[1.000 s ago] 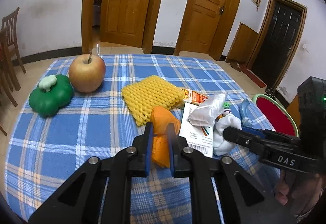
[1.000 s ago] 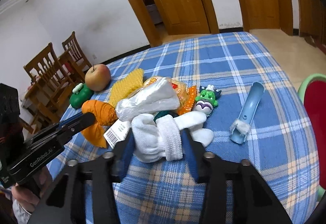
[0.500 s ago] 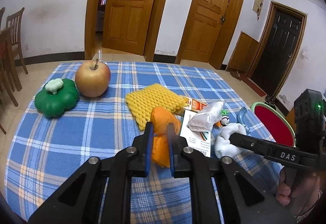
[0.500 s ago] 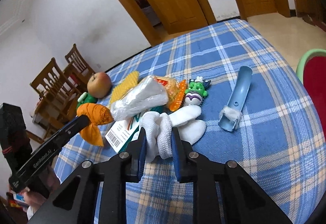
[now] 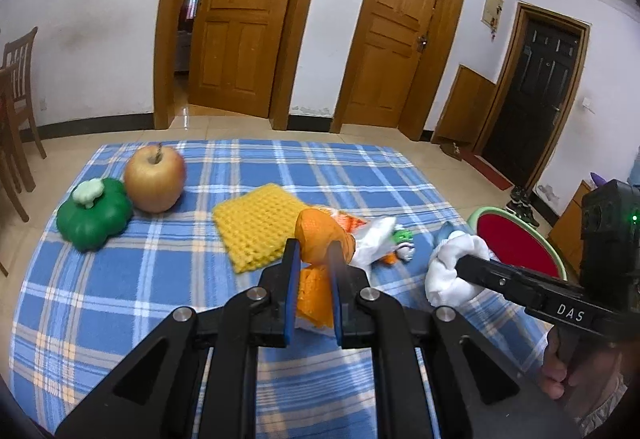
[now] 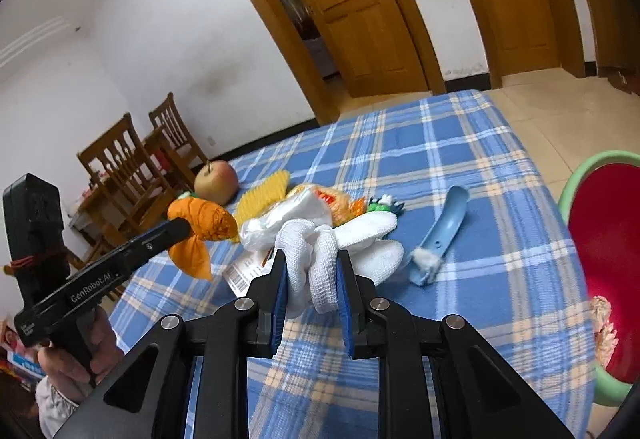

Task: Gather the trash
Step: 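Carry the orange bag and white glove over the red bin, then open the left tool over the bin while the right tool releases the glove, then move both tools back over the table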

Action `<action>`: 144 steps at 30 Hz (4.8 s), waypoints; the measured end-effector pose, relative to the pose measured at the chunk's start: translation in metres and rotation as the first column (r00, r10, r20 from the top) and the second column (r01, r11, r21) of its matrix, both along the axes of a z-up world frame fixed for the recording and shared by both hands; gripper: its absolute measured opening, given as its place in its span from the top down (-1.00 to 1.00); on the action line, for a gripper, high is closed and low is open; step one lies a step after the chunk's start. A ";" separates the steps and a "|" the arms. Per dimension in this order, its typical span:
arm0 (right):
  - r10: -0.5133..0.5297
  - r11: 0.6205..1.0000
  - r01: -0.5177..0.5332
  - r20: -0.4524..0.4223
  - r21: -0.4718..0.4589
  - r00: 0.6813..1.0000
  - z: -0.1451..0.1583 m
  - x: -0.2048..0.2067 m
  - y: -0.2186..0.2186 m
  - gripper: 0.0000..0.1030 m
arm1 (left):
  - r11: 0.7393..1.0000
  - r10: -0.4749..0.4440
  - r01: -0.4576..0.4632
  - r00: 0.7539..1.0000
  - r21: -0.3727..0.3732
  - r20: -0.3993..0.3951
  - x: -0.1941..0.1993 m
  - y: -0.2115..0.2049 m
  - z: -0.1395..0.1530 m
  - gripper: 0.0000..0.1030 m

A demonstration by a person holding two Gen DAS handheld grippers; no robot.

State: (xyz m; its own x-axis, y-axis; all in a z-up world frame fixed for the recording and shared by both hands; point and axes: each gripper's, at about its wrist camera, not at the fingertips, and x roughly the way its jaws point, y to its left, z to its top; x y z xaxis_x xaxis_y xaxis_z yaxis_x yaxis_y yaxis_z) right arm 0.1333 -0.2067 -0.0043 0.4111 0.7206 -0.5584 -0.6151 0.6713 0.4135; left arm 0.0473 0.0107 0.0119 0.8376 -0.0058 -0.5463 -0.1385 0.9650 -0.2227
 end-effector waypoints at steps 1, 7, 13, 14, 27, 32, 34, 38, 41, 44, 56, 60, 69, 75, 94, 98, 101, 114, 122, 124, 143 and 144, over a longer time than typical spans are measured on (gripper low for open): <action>-0.003 1.000 0.002 0.006 0.012 1.000 0.001 0.000 -0.004 0.56 | 1.000 -0.006 0.006 1.000 -0.002 0.005 0.001 -0.003 0.002 0.75; -0.017 0.997 0.014 0.035 0.076 0.999 0.008 0.000 -0.031 0.56 | 0.999 -0.041 0.041 0.999 0.013 0.032 0.008 -0.023 0.013 0.75; -0.042 0.993 0.035 0.060 0.116 0.997 0.015 -0.001 -0.053 0.56 | 0.997 -0.082 0.082 0.995 -0.005 0.061 0.016 -0.044 0.024 0.75; -0.053 0.992 0.045 0.061 0.121 0.997 0.015 -0.001 -0.059 0.56 | 0.996 -0.087 0.087 0.994 -0.003 0.063 0.017 -0.047 0.025 0.75; -0.235 0.961 0.229 0.022 0.153 0.972 0.012 0.012 -0.138 0.55 | 0.977 -0.213 0.213 0.975 0.003 0.067 0.050 -0.120 0.027 0.75; -0.283 0.947 0.278 0.012 0.163 0.959 0.012 0.012 -0.161 0.55 | 0.967 -0.254 0.254 0.965 0.007 0.062 0.060 -0.146 0.029 0.75; -0.299 0.941 0.293 0.013 0.169 0.954 0.013 0.011 -0.170 0.55 | 0.963 -0.269 0.269 0.961 0.011 0.062 0.064 -0.156 0.029 0.75; -0.327 0.932 0.321 0.014 0.167 0.945 0.013 0.009 -0.180 0.55 | 0.959 -0.283 0.283 0.958 0.016 0.049 0.071 -0.172 0.025 0.75; -0.363 0.922 0.356 0.024 0.151 0.931 0.014 0.006 -0.190 0.54 | 0.953 -0.304 0.304 0.952 -0.002 0.037 0.078 -0.189 0.020 0.75; -0.379 0.912 0.372 0.011 0.172 0.925 0.014 0.005 -0.201 0.52 | 0.942 -0.335 0.335 0.942 -0.020 0.023 0.087 -0.206 0.015 0.75; -0.485 0.866 0.483 -0.016 0.128 0.875 0.003 0.006 -0.240 0.52 | 0.923 -0.386 0.385 0.922 -0.022 -0.031 0.109 -0.255 -0.008 0.75; -0.483 0.872 0.482 -0.009 0.085 0.875 -0.001 0.006 -0.237 0.52 | 0.923 -0.384 0.383 0.923 -0.020 -0.036 0.114 -0.259 -0.014 0.75; -0.513 0.858 0.513 0.014 -0.039 0.858 -0.010 0.010 -0.228 0.52 | 0.922 -0.386 0.384 0.920 -0.047 -0.060 0.119 -0.257 -0.028 0.73; -0.517 0.854 0.516 0.007 -0.064 0.856 -0.015 0.011 -0.228 0.52 | 0.930 -0.369 0.368 0.928 -0.029 -0.051 0.115 -0.259 -0.026 -0.09; -0.501 0.862 0.499 0.002 -0.088 0.866 -0.018 0.016 -0.220 0.52 | 0.935 -0.352 0.351 0.936 0.056 0.012 0.099 -0.265 -0.014 -0.80; -0.508 0.858 0.505 -0.004 -0.093 0.862 -0.020 0.017 -0.221 0.52 | 0.939 -0.342 0.342 0.940 0.030 -0.002 0.103 -0.260 -0.016 -0.80; -0.524 0.847 0.521 0.001 -0.110 0.852 -0.020 0.018 -0.220 0.40 | 0.941 -0.336 0.337 0.942 0.019 -0.006 0.104 -0.258 -0.017 -0.80; -0.566 0.811 0.564 0.038 -0.157 0.824 -0.018 0.018 -0.223 -0.62 | 0.944 -0.331 0.331 0.944 0.000 -0.013 0.103 -0.257 -0.019 -0.81; -0.562 0.816 0.559 0.028 -0.150 0.827 -0.017 0.018 -0.223 -0.62 | 0.944 -0.330 0.330 0.944 -0.011 -0.016 0.104 -0.255 -0.020 -0.81; -0.558 0.818 0.556 0.031 -0.150 0.829 -0.016 0.017 -0.222 -0.62 | 0.947 -0.321 0.321 0.947 -0.012 -0.013 0.103 -0.255 -0.020 -0.81; -0.514 0.857 0.515 0.019 -0.031 0.857 0.009 0.006 -0.203 -0.62 | 0.951 -0.308 0.308 0.949 0.019 0.069 0.081 -0.239 0.022 -0.81; -0.504 0.862 0.505 0.025 -0.034 0.863 0.011 0.004 -0.198 -0.62 | 0.951 -0.308 0.307 0.949 0.028 0.068 0.080 -0.237 0.024 -0.81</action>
State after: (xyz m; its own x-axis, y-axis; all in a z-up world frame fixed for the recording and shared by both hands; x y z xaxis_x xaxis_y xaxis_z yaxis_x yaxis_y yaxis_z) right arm 0.1372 -0.4048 0.0064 0.7209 0.3907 -0.5724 -0.1936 0.9066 0.3749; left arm 0.1268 -0.2266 0.0363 0.8332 -0.2607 -0.4876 0.1814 0.9619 -0.2043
